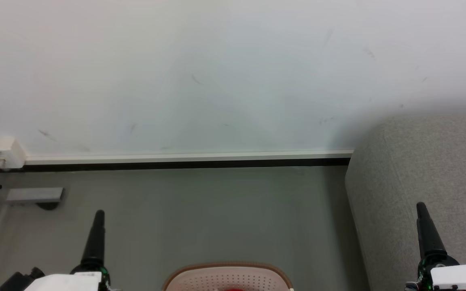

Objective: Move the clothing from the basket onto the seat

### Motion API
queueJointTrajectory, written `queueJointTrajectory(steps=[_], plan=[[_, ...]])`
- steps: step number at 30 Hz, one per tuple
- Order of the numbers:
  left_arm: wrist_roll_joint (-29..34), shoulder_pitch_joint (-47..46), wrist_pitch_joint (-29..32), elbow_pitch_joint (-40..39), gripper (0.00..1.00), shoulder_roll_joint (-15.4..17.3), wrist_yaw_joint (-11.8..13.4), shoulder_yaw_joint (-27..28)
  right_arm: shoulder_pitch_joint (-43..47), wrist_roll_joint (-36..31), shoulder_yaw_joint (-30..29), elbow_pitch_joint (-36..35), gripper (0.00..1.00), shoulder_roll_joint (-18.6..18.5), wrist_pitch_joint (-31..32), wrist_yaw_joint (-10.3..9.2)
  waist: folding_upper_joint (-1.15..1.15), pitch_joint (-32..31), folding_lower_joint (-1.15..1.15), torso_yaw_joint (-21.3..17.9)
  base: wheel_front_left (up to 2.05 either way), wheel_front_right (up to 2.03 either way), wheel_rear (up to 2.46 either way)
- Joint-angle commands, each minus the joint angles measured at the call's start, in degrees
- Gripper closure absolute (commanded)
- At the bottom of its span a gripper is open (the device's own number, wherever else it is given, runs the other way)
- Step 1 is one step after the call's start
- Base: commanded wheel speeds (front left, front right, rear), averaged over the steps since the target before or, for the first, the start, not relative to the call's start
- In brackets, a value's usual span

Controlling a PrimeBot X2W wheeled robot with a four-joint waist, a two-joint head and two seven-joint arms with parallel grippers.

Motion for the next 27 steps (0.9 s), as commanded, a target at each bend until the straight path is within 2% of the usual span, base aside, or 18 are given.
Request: queueJointTrajectory(steps=[1,8,27], plan=[[2.8,-1.4,-0.7,-1.4,0.00,0.5,-0.3,0.0,-1.9,-2.2,0.5,-1.5,0.00,-0.6,-0.7,0.20,0.00,0.0,0.00,-0.1,0.00,0.00,0.00],[10.9,-1.2,-2.2,-2.1,0.00,0.5,-0.1,-0.2,-2.1,-9.5,1.9,-1.9,0.00,-0.8,-2.2,0.22,0.00,-0.2,0.00,-0.1,0.00,0.00,0.00],[33.8,-1.1,-5.8,-2.8,0.00,0.7,4.2,-4.0,-3.0,-28.5,7.2,-2.4,0.00,-2.5,-5.7,0.25,0.00,-0.3,0.00,-0.1,0.00,0.00,0.00]])
